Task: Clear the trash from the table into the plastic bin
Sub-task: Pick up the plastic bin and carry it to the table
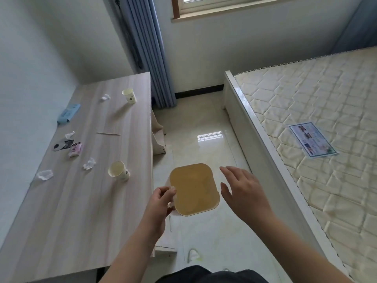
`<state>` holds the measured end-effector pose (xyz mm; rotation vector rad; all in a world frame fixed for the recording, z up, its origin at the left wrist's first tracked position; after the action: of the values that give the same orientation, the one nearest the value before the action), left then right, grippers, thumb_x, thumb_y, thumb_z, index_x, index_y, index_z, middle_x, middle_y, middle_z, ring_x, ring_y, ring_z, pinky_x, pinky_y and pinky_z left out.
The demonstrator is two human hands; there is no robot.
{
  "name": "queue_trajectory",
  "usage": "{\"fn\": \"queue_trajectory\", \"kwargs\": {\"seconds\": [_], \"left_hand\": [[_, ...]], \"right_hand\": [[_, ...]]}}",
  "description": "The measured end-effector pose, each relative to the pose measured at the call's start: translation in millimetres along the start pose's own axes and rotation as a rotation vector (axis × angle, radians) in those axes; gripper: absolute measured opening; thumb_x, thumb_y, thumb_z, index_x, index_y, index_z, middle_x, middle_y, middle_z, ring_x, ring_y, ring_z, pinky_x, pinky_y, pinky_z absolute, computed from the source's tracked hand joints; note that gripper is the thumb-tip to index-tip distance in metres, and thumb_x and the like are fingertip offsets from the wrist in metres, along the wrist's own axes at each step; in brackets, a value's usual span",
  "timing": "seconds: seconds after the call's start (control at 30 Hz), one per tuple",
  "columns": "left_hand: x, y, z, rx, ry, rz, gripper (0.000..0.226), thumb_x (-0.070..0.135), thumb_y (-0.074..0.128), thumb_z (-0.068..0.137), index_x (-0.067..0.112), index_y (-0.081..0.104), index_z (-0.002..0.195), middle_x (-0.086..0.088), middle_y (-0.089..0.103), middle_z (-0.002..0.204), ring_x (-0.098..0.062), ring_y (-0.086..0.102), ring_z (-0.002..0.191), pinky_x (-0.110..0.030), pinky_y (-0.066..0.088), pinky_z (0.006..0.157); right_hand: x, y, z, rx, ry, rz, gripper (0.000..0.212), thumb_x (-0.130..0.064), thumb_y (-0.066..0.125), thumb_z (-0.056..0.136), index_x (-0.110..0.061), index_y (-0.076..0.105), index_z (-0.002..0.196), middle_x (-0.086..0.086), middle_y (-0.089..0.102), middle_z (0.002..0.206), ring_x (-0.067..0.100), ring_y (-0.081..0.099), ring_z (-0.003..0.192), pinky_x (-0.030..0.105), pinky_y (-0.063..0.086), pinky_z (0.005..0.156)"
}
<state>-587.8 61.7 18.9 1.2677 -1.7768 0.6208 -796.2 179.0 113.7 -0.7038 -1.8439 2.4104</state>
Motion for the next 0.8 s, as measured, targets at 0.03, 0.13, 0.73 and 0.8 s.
{"fn": "queue_trajectory", "kwargs": {"seconds": [0.03,0.13,0.73,0.8], "left_hand": [[1.9,-1.0,4.9,0.007,0.002,-0.005,0.031,0.025,0.066,0.088,0.005,0.057,0.109,-0.015,0.067,0.105,-0.02,0.066,0.083,-0.026,0.051,0.059],[5.5,-4.7,22.9,0.036,0.01,-0.031,0.03,0.023,0.066,0.088,0.003,0.056,0.109,-0.015,0.066,0.102,-0.02,0.065,0.081,-0.023,0.051,0.056],[90.5,-86.6,114.5,0.103,0.101,-0.21,0.023,0.02,0.067,0.087,0.004,0.056,0.099,-0.007,0.062,0.086,-0.008,0.062,0.065,-0.02,0.048,0.051],[92.5,-97.0,112.3,0.116,0.09,-0.216,0.032,0.025,0.072,0.082,0.004,0.057,0.101,-0.008,0.061,0.089,-0.012,0.061,0.072,-0.024,0.049,0.058]], "right_hand": [[0.3,2.2,4.1,0.0,-0.009,-0.011,0.042,-0.019,0.067,0.084,-0.008,0.061,0.125,0.008,0.067,0.118,0.028,0.064,0.105,0.041,0.051,0.089],[0.9,12.9,20.0,-0.028,-0.032,-0.051,0.043,-0.022,0.066,0.086,-0.009,0.06,0.126,0.01,0.065,0.122,0.029,0.062,0.11,0.042,0.049,0.093],[-51.4,71.7,207.4,-0.137,-0.24,-0.176,0.05,-0.032,0.06,0.089,-0.014,0.05,0.135,0.01,0.053,0.14,0.031,0.049,0.127,0.045,0.04,0.104],[-66.3,83.0,218.5,-0.149,-0.29,-0.165,0.05,-0.031,0.063,0.087,-0.013,0.053,0.133,0.011,0.054,0.139,0.032,0.05,0.127,0.045,0.04,0.103]]}}
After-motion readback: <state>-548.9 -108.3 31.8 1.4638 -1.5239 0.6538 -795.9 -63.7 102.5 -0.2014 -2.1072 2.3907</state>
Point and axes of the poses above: each hand's wrist, its own z-axis towards the middle knuckle, its own y-axis out of the palm, x = y × z, the point moved 7 cm from there along z, towards the middle knuckle
